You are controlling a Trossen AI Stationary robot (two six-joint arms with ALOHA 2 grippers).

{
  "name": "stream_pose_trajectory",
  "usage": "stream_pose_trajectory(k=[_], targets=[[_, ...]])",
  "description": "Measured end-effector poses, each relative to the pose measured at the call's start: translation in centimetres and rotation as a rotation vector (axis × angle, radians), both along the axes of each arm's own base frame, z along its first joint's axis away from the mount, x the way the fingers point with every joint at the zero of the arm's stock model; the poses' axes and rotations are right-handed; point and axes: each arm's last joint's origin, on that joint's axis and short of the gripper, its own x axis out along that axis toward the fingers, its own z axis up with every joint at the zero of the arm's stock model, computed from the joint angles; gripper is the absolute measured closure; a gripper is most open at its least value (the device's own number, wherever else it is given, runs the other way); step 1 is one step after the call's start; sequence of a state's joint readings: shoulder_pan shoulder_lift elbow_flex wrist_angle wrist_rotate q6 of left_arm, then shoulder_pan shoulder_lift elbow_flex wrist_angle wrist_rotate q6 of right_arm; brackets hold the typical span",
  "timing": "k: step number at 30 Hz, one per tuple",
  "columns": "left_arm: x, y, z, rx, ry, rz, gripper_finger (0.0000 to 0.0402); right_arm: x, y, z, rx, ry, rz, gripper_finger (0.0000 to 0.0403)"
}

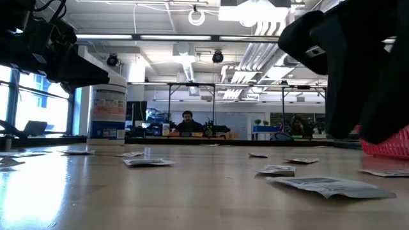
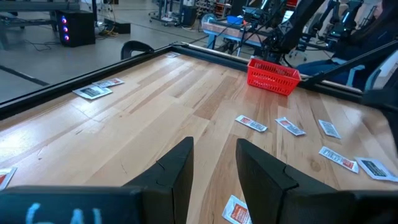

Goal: Pick & Place First Aid Supplies
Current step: Put the towelette pack into the right red bin

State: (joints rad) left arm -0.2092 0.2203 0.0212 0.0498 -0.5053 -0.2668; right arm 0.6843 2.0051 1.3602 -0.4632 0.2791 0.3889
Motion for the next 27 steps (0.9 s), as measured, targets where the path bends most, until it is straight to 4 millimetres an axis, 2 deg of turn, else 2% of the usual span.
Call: stream_pose_trajectory(k=[6,10,14,27], targets=[[0.0,0.0,0.0,0.0,0.001,0.0,0.0283,0.5,0.6,-1.1,-0.024,-0.059,0.011,0.0271],[0.0,0.0,0.0,0.0,0.001,0.0,0.0283,0.8,0.8,-1.9,-0.03,-0.063,0.026,0.0259],[0.0,0.0,0.0,0.0,0.0,0.0,0.0283,1.0,1.0,-2.8,-0.033,-0.053,0.057,0.0262],[0.0,0.0,0.0,0.0,0.0,0.0,0.0283,0.9,0.6,-2.9,-0.061,-0.041,0.028,0.0279]])
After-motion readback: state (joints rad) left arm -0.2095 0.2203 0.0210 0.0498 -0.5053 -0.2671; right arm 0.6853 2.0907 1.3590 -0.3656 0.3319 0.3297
